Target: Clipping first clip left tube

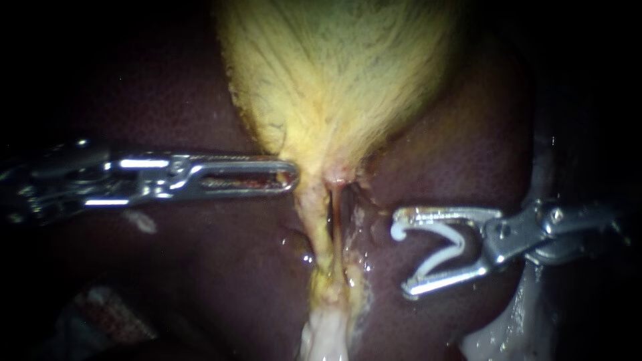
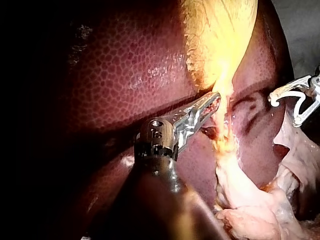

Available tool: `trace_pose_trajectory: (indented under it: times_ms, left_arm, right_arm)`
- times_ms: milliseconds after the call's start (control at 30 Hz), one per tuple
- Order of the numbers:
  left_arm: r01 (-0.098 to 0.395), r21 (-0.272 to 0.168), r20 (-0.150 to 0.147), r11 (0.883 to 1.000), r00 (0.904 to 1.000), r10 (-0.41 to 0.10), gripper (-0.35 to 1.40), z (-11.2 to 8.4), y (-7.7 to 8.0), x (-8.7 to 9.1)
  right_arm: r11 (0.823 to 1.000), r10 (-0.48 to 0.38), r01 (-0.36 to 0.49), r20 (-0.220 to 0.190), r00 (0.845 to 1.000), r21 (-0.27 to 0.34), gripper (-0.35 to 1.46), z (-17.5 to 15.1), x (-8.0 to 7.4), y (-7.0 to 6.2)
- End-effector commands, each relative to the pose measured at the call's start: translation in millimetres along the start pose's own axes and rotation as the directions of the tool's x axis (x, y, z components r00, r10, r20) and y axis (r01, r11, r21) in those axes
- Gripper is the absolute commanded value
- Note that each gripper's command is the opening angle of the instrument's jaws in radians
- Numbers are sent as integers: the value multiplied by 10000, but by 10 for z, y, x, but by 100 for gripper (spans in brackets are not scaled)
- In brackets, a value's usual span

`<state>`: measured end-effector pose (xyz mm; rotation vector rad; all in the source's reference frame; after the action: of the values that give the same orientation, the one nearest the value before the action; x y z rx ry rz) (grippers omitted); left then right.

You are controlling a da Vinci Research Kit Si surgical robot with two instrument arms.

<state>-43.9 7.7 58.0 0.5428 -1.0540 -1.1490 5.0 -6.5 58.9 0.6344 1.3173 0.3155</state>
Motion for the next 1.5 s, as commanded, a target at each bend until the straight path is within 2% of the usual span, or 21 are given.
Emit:
trace_pose_trajectory:
  times_ms: [33,200,367,700,967,1067,1233,1500]
  left_arm:
    - [13,0,34,10000,10000,-13,-5,-3,-1,-2]
    - [30,8,60,10000,10000,-30,-5,-6,-5,-3]
    - [29,12,57,10000,10000,-29,-5,-6,-5,-3]
    - [29,11,58,10000,10000,-29,-5,-6,-5,-3]
    - [30,10,59,10000,10000,-30,-5,-6,-5,-3]
    - [30,9,59,10000,10000,-30,-5,-6,-5,-3]
    - [31,5,62,10000,10000,-31,-5,-6,-6,-3]
    - [33,1,63,10000,10000,-33,-5,-6,-6,-3]
  right_arm:
    - [10000,21,-21,-35,10000,15,59,4,1,1]
    - [9997,242,-242,-45,9997,-49,59,29,3,2]
    - [9987,496,-497,-46,9988,-74,59,52,-3,9]
    - [9957,920,-920,-62,9957,-81,59,83,-23,24]
    - [9948,1000,-997,124,9949,-191,58,93,-44,35]
    - [9950,972,-960,452,9942,-277,58,97,-52,40]
    - [9948,959,-904,1332,9864,-469,57,99,-64,45]
    - [9944,963,-885,1493,9841,-580,57,96,-69,51]
